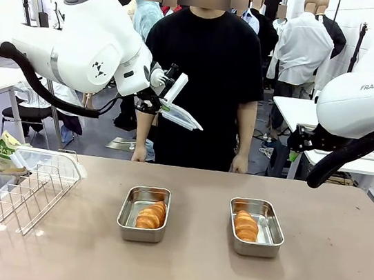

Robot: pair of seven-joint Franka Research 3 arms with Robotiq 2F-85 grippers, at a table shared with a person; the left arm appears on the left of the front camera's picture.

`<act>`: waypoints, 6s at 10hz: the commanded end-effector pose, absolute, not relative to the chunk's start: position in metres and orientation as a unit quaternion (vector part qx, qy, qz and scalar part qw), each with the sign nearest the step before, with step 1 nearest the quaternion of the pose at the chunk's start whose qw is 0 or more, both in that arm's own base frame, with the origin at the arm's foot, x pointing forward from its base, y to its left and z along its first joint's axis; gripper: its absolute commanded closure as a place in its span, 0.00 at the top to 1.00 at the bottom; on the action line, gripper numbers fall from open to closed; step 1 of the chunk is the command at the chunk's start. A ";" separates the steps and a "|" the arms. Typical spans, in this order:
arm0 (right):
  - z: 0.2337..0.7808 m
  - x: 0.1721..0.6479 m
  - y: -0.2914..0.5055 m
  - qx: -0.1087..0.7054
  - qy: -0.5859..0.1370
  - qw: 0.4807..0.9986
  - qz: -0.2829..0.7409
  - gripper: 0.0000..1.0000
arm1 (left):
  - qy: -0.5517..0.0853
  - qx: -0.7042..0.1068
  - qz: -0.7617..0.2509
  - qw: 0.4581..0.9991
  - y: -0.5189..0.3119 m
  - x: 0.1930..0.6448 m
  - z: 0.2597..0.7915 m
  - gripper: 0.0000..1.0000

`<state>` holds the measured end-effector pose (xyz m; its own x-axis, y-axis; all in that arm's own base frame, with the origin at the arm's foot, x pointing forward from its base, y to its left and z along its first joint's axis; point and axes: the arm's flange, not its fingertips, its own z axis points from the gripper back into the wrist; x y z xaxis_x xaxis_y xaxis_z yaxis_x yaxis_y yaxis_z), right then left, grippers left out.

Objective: Place the bread in airtight containers.
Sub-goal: Pick up one Airtight Container lid and hand it to the human, then release when the human grabs the Airtight Container lid.

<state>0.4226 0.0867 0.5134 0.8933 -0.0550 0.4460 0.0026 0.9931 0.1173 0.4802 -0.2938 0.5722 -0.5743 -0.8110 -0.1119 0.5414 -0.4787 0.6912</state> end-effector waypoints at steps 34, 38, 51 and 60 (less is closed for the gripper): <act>0.513 0.423 0.085 0.057 -0.229 0.972 -0.016 1.00 | -0.315 0.224 -0.830 0.402 -0.292 0.481 0.577 0.00; 0.513 0.423 0.085 0.057 -0.229 0.972 -0.016 1.00 | -0.315 0.224 -0.830 0.402 -0.292 0.481 0.577 0.00; 0.513 0.423 0.085 0.057 -0.229 0.972 -0.016 1.00 | -0.313 0.221 -0.834 0.397 -0.293 0.477 0.577 1.00; 0.513 0.423 0.085 0.057 -0.229 0.972 -0.016 1.00 | -0.312 0.220 -0.832 0.403 -0.297 0.478 0.574 1.00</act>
<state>0.4226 0.0867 0.5134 0.8933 -0.0550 0.4460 0.0026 0.9931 0.1173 0.4781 -0.2978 0.5730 -0.5794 -0.8071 -0.1135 0.5337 -0.4809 0.6956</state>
